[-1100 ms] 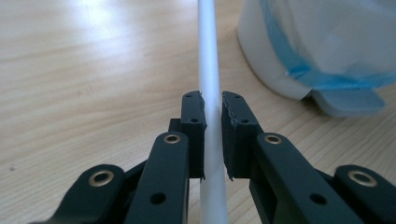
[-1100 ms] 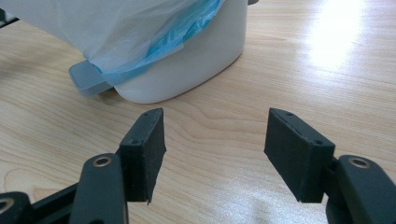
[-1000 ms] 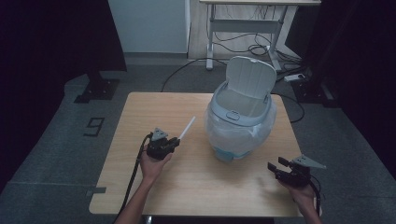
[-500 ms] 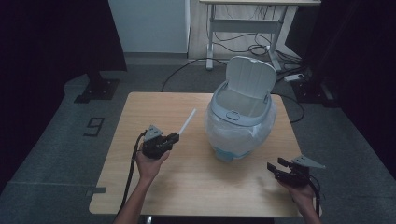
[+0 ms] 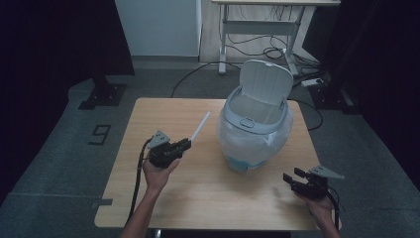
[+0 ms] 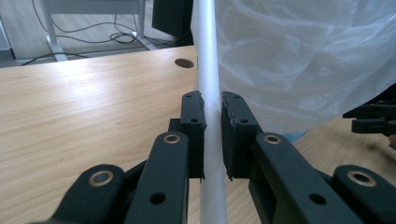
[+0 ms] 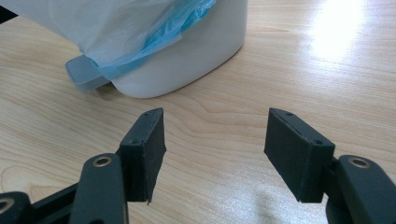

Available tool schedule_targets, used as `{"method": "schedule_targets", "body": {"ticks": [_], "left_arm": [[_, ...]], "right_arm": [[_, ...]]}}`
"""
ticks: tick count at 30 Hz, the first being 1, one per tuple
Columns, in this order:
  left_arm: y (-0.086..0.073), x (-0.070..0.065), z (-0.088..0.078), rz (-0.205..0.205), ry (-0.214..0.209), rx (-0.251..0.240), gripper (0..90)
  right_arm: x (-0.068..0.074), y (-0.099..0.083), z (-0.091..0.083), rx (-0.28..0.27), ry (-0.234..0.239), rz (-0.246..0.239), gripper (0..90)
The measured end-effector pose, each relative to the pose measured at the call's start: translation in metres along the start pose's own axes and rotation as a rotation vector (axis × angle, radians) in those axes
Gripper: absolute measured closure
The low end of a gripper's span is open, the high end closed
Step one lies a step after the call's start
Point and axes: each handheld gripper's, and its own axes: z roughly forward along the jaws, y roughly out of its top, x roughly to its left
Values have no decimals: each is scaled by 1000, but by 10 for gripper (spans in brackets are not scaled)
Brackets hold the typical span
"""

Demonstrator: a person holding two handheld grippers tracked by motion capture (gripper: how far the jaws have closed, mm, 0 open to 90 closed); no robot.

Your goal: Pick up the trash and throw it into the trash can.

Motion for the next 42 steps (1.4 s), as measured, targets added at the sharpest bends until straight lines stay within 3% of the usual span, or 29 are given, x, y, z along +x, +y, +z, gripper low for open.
{"method": "schedule_targets", "body": {"ticks": [13,20,26,42], "left_arm": [[18,-7,-4,11,-36,-36,800],[35,-14,-8,42,-45,-46,800],[49,-16,-11,28,-73,-64,800],[88,-29,-15,57,-101,-85,800]], "right_arm": [[-1,-2,1,7,3,17,376],[-1,-3,2,13,5,17,377],[-1,-3,3,15,5,16,377],[-2,-5,4,22,7,25,377]]}}
